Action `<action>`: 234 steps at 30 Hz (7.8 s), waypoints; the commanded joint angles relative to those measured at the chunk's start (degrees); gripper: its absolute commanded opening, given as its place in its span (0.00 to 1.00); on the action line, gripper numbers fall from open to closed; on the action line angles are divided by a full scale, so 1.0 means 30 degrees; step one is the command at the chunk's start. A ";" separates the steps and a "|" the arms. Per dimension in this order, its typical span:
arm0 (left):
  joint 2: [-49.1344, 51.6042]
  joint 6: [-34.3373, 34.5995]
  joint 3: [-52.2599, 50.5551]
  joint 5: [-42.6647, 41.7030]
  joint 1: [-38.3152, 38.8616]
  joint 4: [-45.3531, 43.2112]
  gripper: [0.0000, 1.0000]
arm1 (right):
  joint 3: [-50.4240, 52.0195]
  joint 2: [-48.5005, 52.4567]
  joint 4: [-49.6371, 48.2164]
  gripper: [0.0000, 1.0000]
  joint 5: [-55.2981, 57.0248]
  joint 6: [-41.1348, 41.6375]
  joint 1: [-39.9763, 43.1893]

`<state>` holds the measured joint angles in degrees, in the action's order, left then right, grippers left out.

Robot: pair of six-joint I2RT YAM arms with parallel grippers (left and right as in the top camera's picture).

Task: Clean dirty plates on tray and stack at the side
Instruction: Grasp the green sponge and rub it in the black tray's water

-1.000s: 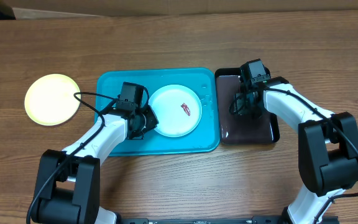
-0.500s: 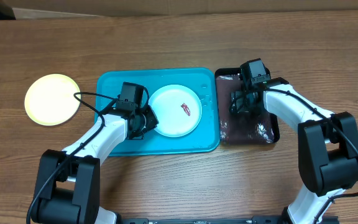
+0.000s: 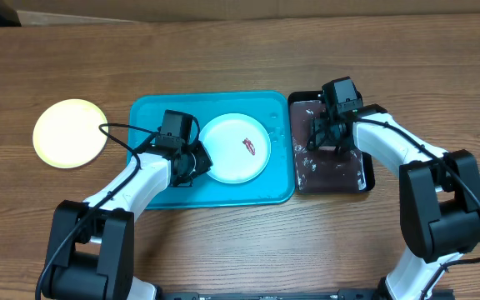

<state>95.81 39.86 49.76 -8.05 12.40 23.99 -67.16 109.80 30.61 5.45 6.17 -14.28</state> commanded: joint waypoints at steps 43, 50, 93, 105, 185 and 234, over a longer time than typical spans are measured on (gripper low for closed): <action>0.0153 -0.0372 0.0146 0.0240 0.0124 0.0044 0.26 | 0.0124 0.0306 -0.2914 0.98 0.0015 0.0007 0.0051; 0.0153 -0.0372 0.0146 0.0240 0.0124 0.0051 0.26 | 0.0124 0.0306 -0.3126 0.89 0.0015 0.0007 0.0051; 0.0153 -0.0379 0.0146 0.0189 0.0124 0.0058 0.26 | -0.1086 -0.2135 -0.0423 0.96 -0.0918 -0.0015 0.0058; 0.0153 -0.0372 0.0146 0.0189 0.0124 0.0051 0.26 | 0.1399 -0.2040 -0.0219 0.90 -0.1005 -0.0007 0.0015; 0.0153 -0.0364 0.0146 0.0160 0.0124 0.0066 0.26 | 0.1902 -0.2055 0.0976 0.48 -0.1865 -0.0066 0.0015; 0.0153 -0.0372 0.0146 0.0262 0.0124 -0.0233 0.29 | -0.2943 -0.3963 0.5843 0.04 -0.1858 -0.0321 0.0015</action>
<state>95.81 39.86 49.76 -8.05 12.40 23.75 -71.99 102.43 47.18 0.19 5.91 -14.28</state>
